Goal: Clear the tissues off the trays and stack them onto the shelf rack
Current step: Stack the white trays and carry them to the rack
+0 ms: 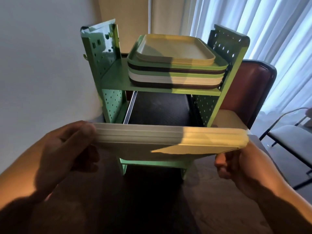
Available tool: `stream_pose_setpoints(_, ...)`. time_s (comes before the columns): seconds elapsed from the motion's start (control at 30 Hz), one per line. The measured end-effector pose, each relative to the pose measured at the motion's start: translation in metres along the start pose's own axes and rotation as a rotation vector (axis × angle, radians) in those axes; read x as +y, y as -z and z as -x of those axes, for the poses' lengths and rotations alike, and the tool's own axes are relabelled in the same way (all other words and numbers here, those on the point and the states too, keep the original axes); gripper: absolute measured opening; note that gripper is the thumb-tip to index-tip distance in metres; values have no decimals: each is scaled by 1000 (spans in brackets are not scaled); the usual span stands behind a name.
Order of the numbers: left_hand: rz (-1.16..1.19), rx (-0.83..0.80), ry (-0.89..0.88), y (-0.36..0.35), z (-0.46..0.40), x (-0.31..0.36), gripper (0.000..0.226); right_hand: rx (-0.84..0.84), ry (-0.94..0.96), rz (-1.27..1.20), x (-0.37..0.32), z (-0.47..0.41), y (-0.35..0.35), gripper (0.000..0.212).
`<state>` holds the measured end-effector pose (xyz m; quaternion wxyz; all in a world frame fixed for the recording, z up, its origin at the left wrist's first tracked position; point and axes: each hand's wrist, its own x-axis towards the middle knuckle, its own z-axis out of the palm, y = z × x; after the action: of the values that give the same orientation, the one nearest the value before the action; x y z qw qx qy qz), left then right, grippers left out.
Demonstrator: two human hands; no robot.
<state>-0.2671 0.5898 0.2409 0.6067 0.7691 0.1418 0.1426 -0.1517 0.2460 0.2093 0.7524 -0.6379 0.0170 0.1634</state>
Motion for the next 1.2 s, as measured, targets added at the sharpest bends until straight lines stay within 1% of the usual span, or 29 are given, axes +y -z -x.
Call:
stream_pose_setpoints(0.03, 35, 0, 7, -4, 1, -4, 90, -11, -29, -30, 2, -1, -1, 37)
stream_pose_setpoints(0.07, 65, 6, 10, -7, 3, -9, 84, -37, -55, -48, 8, -5, 2, 40)
stream_pose_setpoints(0.1, 76, 9, 13, -9, 4, -15, 79, -46, -95, -25, 11, -6, 3, 44)
stream_pose_setpoints(0.13, 61, -1, 12, -7, 4, -25, 77, -49, -129, -11, 17, -8, 4, 43)
stream_pose_setpoints(0.23, -57, -136, 8, -2, 8, -47, 77, -50, -196, -10, 32, -14, 1, 25)
stream_pose_setpoints(0.27, -138, -168, 2, 0, 7, -56, 74, -42, -199, -19, 38, -16, 2, 19)
stream_pose_setpoints(0.3, -215, -184, 4, 0, 6, -63, 66, -23, -204, -31, 44, -19, 1, 13)
stream_pose_setpoints(0.33, -263, -190, 17, -3, 6, -69, 54, -5, -216, -42, 53, -22, 3, 14)
stream_pose_setpoints(0.37, -301, -198, 43, -6, 6, -75, 44, 14, -232, -41, 61, -26, 5, 20)
stream_pose_setpoints(0.4, -327, -210, 62, -10, 5, -83, 40, 30, -245, -29, 69, -29, 6, 26)
stream_pose_setpoints(0.43, -361, -208, 81, -15, 4, -93, 35, 37, -261, 0, 78, -33, 6, 30)
stream_pose_setpoints(0.5, -452, -195, 131, -24, 1, -112, 15, 27, -284, 83, 96, -40, 6, 35)
stream_pose_setpoints(0.57, -527, -209, 177, -32, -4, -132, 16, 59, -302, 172, 113, -47, 6, 35)
stream_pose_setpoints(0.67, -587, -235, 162, -42, -12, -160, 16, 101, -329, 322, 133, -61, 6, 26)
stream_pose_setpoints(0.73, -612, -230, 161, -51, -19, -174, 15, 100, -338, 419, 145, -69, 7, 24)
stream_pose_setpoints(0.83, -678, -196, 132, -67, -30, -193, 15, 87, -339, 591, 159, -73, 10, 33)
stream_pose_setpoints(1.0, -702, -130, 134, -95, -44, -213, 19, -9, -352, 810, 166, -67, 9, 61)
stream_pose_setpoints(1.07, -701, -129, 137, -103, -46, -216, 21, -61, -314, 944, 165, -67, 7, 61)
stream_pose_setpoints(1.2, -713, -124, 171, -111, -51, -216, 23, -83, -242, 1179, 159, -72, 1, 59)
